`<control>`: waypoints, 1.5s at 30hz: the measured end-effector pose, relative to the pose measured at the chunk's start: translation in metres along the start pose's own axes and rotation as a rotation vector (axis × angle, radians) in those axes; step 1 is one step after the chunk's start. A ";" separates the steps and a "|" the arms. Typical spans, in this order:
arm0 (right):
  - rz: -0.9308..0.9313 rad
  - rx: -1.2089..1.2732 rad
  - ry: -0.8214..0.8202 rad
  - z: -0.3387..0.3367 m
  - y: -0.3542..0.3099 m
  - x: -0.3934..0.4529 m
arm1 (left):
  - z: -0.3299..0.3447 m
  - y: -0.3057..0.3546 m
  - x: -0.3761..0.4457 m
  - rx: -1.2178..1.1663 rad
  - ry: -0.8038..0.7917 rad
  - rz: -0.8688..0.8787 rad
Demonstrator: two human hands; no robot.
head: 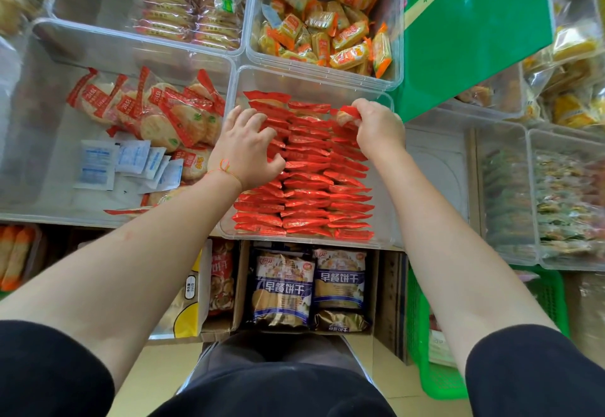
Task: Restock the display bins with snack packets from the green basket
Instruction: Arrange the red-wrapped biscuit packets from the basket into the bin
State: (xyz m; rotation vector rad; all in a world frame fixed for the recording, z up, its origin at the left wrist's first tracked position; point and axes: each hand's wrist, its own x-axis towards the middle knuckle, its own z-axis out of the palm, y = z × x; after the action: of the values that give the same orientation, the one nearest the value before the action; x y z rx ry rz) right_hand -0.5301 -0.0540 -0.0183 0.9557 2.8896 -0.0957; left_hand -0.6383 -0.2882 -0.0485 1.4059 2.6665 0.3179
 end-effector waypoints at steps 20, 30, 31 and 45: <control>-0.182 -0.240 0.075 0.032 -0.030 0.001 | 0.000 0.000 0.001 -0.002 0.013 0.001; -0.013 0.087 0.011 0.053 -0.020 -0.031 | -0.001 0.000 0.000 -0.001 0.009 0.001; 0.042 0.119 0.020 0.053 -0.016 -0.033 | -0.001 0.000 0.000 -0.003 0.010 0.001; 0.054 0.056 0.056 0.061 -0.020 -0.032 | 0.000 0.000 0.000 -0.011 0.037 0.009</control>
State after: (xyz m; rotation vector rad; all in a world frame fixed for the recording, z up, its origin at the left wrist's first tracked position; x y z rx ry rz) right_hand -0.5122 -0.0945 -0.0746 1.0619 2.9237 -0.1496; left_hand -0.6383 -0.2878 -0.0485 1.4238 2.6839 0.3626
